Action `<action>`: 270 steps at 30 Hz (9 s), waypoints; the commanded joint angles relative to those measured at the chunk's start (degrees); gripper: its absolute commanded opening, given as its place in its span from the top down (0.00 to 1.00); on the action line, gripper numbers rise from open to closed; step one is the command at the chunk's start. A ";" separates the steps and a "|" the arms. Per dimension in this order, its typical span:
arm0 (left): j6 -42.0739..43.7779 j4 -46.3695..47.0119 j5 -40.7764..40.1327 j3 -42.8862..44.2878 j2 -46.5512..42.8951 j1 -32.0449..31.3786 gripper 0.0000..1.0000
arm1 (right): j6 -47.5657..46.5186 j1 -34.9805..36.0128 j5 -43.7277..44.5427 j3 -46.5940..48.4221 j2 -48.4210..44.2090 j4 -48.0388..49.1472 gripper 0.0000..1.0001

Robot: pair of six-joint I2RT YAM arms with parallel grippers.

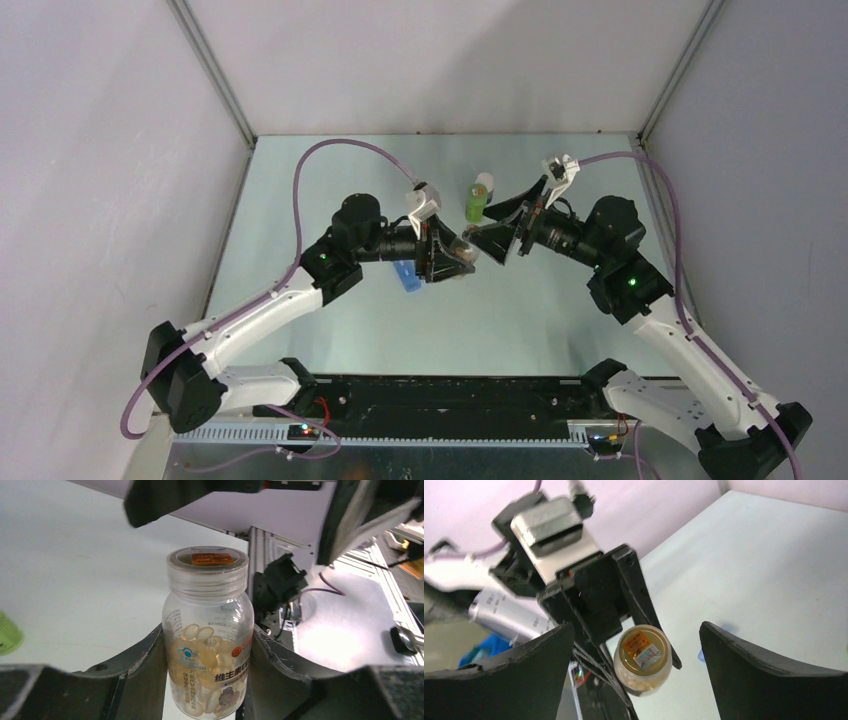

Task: Sort the pills into containers
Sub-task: Unscrew the lid of the pill bottle, then place the lid of the pill bottle at the center of the board.

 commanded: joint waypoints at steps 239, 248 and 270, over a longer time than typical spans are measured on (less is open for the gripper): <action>-2.90 4.29 -5.19 -2.73 -3.06 0.31 1.00 | 8.75 -0.29 13.85 2.28 -3.26 -2.95 0.88; 1.18 1.16 -5.91 -4.72 -5.34 0.28 1.00 | 11.19 -2.12 17.31 2.28 -2.54 -3.25 0.87; 9.37 -13.91 -26.98 -5.09 -5.36 0.28 1.00 | -2.56 -2.33 55.46 -17.64 15.24 -4.93 0.85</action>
